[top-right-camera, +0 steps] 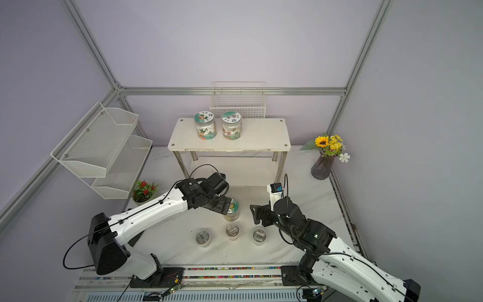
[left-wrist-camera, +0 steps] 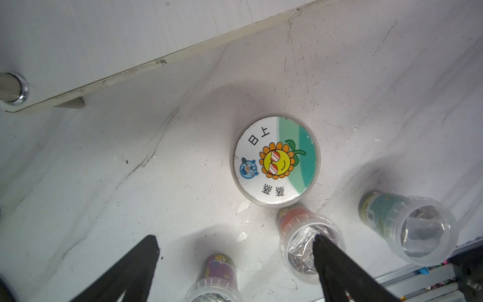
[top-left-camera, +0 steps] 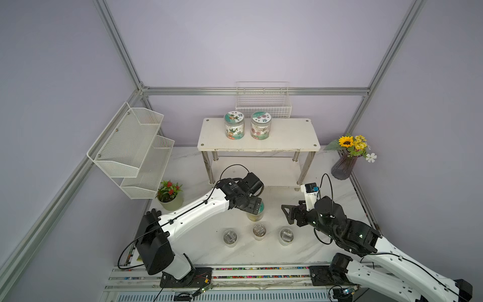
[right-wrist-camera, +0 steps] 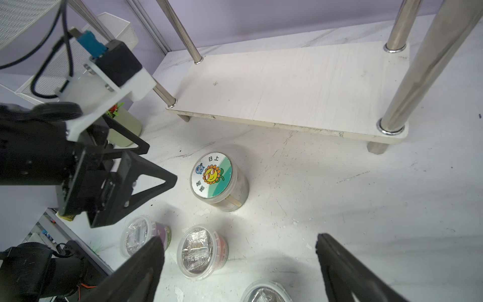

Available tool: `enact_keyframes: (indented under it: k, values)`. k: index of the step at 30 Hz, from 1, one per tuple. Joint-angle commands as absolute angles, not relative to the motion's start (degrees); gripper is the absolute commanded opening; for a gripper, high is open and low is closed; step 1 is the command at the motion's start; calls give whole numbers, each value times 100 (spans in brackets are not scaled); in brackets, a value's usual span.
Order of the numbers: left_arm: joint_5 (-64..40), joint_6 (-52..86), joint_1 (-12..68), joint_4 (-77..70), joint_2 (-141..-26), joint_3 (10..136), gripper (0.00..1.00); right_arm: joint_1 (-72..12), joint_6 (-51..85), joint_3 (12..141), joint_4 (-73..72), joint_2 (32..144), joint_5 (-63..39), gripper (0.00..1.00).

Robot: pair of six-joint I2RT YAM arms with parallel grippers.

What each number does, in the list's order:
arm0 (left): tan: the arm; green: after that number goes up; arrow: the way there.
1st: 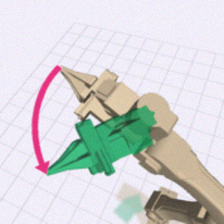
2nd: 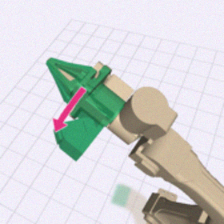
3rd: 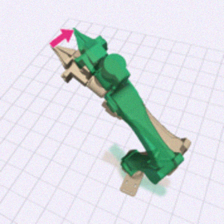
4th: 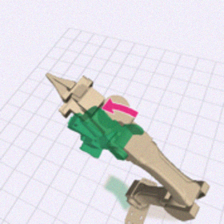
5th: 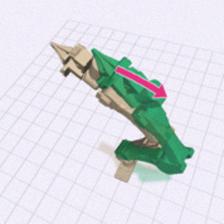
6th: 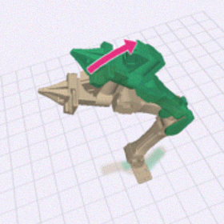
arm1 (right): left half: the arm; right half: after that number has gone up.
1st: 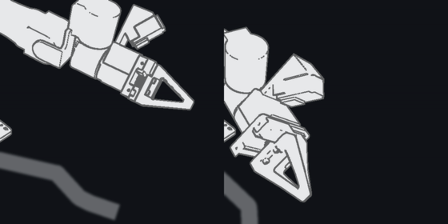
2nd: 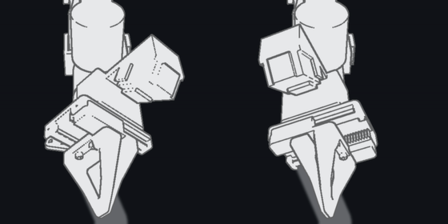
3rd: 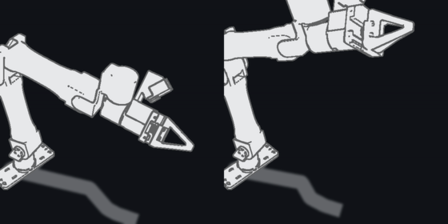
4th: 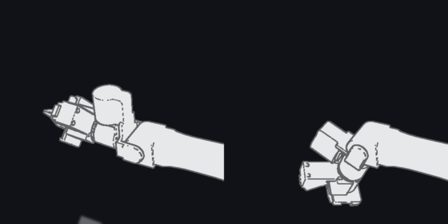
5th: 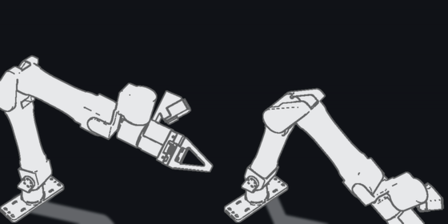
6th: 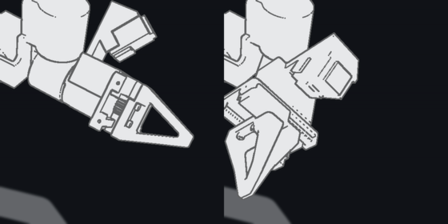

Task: Place the seed container on the shelf
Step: Pick up the seed jar at the center of the board.

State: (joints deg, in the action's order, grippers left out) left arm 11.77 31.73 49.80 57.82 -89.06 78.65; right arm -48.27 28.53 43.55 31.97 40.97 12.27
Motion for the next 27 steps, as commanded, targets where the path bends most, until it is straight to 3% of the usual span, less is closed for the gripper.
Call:
enact_keyframes:
  k: [1, 7, 27]
  values:
    - [1208, 3650, 5088, 5506, -9116, 8126, 95, -4852, 2927, 4434, 3399, 3993, 1319, 94]
    - [1187, 3894, 5125, 5471, -9588, 8375, 100, -4852, 2914, 4457, 3515, 3956, 1317, 94]
    - [1200, 3824, 5124, 5623, -10476, 8806, 100, -4856, 2918, 4403, 3621, 3780, 1353, 94]
